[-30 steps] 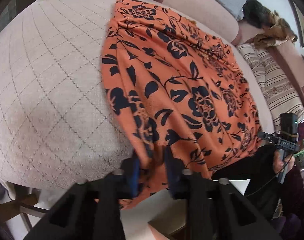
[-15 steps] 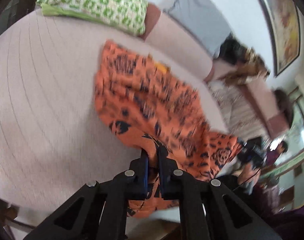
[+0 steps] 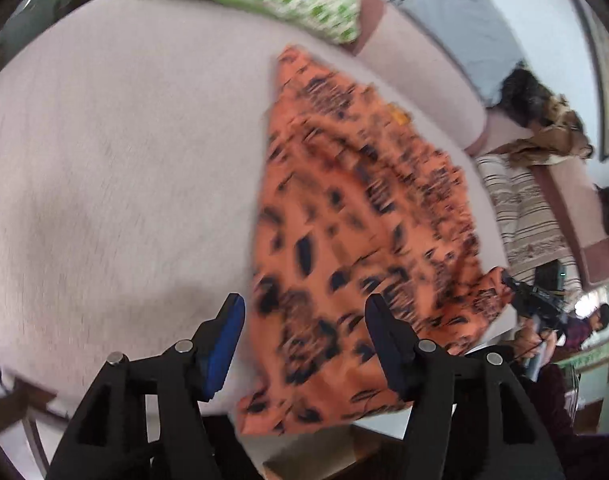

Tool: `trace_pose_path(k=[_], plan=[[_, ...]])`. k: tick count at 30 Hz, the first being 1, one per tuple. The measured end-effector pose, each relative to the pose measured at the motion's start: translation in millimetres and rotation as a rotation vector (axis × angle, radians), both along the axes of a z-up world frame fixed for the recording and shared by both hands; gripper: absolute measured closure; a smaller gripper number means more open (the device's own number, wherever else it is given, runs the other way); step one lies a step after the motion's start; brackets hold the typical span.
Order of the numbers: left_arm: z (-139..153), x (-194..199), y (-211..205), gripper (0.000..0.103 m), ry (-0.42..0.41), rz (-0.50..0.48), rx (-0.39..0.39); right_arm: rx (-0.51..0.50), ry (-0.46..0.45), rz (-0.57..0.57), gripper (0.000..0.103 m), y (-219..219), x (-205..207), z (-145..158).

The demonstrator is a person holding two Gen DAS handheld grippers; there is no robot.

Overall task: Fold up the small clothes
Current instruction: 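Lift the hem with both grippers and fold it toward the neckline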

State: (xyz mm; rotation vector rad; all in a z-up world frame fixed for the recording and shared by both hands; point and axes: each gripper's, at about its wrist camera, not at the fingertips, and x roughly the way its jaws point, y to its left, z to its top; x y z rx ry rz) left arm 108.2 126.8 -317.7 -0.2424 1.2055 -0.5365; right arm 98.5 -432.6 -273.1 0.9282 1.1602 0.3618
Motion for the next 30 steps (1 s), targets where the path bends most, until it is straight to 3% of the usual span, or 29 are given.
trace_pose_path(k=[3,6,7,8,9,13,15,16,17,18,19,20,22,25,30], plan=[[-8.2,-11.7,6.3,0.039,0.016,0.018,0.001,-0.054,0.051,0.037,0.090,5.3,-3.0,-8.0],[-6.9,-24.2,6.6,0.031,-0.002,0.004,0.003,-0.075,0.061,0.044,0.076,2.5,-12.3,-11.2],[-7.2,-25.5,3.2,0.030,-0.002,-0.010,0.015,-0.072,0.061,0.048,0.055,1.9,-14.2,-12.0],[-8.8,-26.6,-3.6,0.029,0.006,-0.038,0.037,-0.072,0.067,0.050,0.024,1.0,-16.4,-13.2],[-12.7,-27.1,-9.9,0.029,0.026,-0.070,0.062,-0.071,0.072,0.040,0.019,-0.8,-19.7,-13.7],[-34.8,-32.6,-25.0,0.032,0.130,-0.152,0.141,-0.098,0.058,0.044,0.020,-0.9,-28.5,-11.0],[-38.4,-36.0,-26.7,0.052,0.134,-0.166,0.179,-0.103,0.068,0.068,0.022,4.3,-27.9,-11.1],[-40.4,-36.4,-26.0,0.060,0.144,-0.167,0.175,-0.106,0.072,0.084,0.027,7.7,-27.3,-11.8],[-43.0,-36.3,-25.4,0.081,0.162,-0.169,0.161,-0.121,0.073,0.116,0.039,15.1,-25.7,-12.4],[-43.4,-36.9,-25.8,0.085,0.163,-0.171,0.159,-0.146,0.070,0.155,0.046,22.9,-24.3,-12.6],[-41.5,-38.0,-27.0,0.085,0.150,-0.179,0.162,-0.181,0.065,0.197,0.065,31.9,-23.4,-12.6],[-37.5,-40.4,-30.5,0.088,0.123,-0.200,0.162,-0.206,0.060,0.232,0.075,39.5,-23.3,-12.6],[-29.4,-44.3,-35.6,0.089,0.086,-0.229,0.135,-0.216,0.037,0.258,0.084,47.3,-25.6,-9.0],[-10.5,-42.9,-34.0,0.089,0.046,-0.228,0.002,-0.131,-0.033,0.217,0.086,43.2,-32.2,6.4],[24.1,-21.4,-31.9,0.092,-0.016,-0.193,-0.119,0.041,-0.156,0.092,0.087,18.2,-28.0,33.7]])
